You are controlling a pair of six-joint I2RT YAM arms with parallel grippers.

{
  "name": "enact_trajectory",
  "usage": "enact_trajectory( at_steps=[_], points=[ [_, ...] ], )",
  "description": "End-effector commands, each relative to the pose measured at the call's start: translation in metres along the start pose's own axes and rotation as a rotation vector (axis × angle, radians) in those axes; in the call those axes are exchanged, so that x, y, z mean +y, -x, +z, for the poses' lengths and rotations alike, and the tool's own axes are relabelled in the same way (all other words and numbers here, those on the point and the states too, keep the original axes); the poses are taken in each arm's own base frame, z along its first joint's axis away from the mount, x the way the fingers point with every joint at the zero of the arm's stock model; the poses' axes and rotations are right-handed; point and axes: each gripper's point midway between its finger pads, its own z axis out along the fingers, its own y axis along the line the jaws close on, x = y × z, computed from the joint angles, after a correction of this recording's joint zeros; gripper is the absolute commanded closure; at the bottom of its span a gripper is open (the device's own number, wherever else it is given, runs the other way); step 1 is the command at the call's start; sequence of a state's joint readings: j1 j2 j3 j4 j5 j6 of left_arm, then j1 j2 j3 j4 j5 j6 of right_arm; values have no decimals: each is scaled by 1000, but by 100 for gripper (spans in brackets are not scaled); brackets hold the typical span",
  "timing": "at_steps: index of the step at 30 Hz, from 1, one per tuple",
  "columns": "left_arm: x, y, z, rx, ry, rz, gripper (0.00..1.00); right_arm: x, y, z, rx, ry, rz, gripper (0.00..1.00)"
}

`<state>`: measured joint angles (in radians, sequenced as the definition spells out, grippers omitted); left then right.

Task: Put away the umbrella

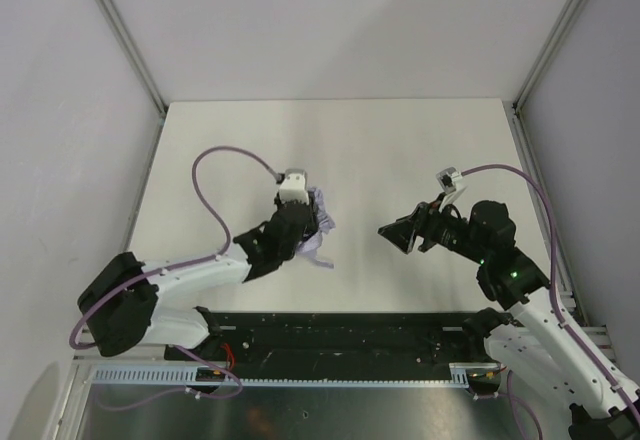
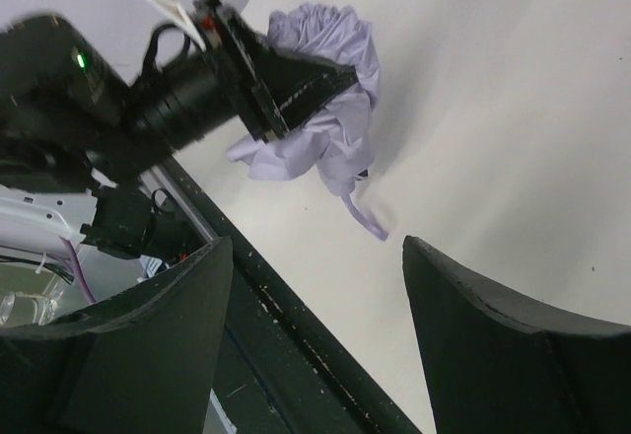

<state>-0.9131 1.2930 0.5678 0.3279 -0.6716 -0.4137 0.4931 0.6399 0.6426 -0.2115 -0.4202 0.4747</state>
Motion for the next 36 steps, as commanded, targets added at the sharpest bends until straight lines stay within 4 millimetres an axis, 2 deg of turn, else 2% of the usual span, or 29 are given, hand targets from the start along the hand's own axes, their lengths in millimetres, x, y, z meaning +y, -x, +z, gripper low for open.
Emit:
enact_trajectory(
  at_steps=[1,6,10,13,14,17,18,19,21,23,26,29,33,36],
  points=[
    [-24,11,-6,249,-57,-117,100,7,7,-4,-30,28,-9,26],
    [-29,-42,-16,614,-65,-117,100,6,6,-1,-22,27,0,26],
    [-27,-77,-12,753,-36,-90,99,3,3,3,-12,26,13,26],
    [-24,-97,-7,841,-23,-92,91,2,2,4,-10,27,18,26],
    [-23,-100,-5,852,-14,-89,82,2,2,4,-10,27,18,26],
    [-20,-100,-3,854,-3,-85,43,3,1,4,-8,31,19,26],
    [-19,-96,-3,841,-3,-89,35,3,0,4,-4,33,21,26],
    [-19,-90,-4,824,-6,-89,29,3,-1,4,-1,32,22,26],
    [-19,-72,-6,777,-26,-93,10,2,-3,3,4,28,22,26],
    [-17,-48,-10,717,-53,-97,3,1,-5,3,9,26,21,26],
    [-9,-6,-18,609,-87,-110,1,2,-5,3,10,31,18,26],
    [-5,45,-35,488,-164,-124,1,0,-2,1,-2,15,18,26],
    [-13,120,-72,304,-319,-128,1,-12,6,-9,-14,-98,26,25],
    [-16,174,-106,147,-399,-134,1,-16,27,-26,-50,-206,-3,23]
  ],
)
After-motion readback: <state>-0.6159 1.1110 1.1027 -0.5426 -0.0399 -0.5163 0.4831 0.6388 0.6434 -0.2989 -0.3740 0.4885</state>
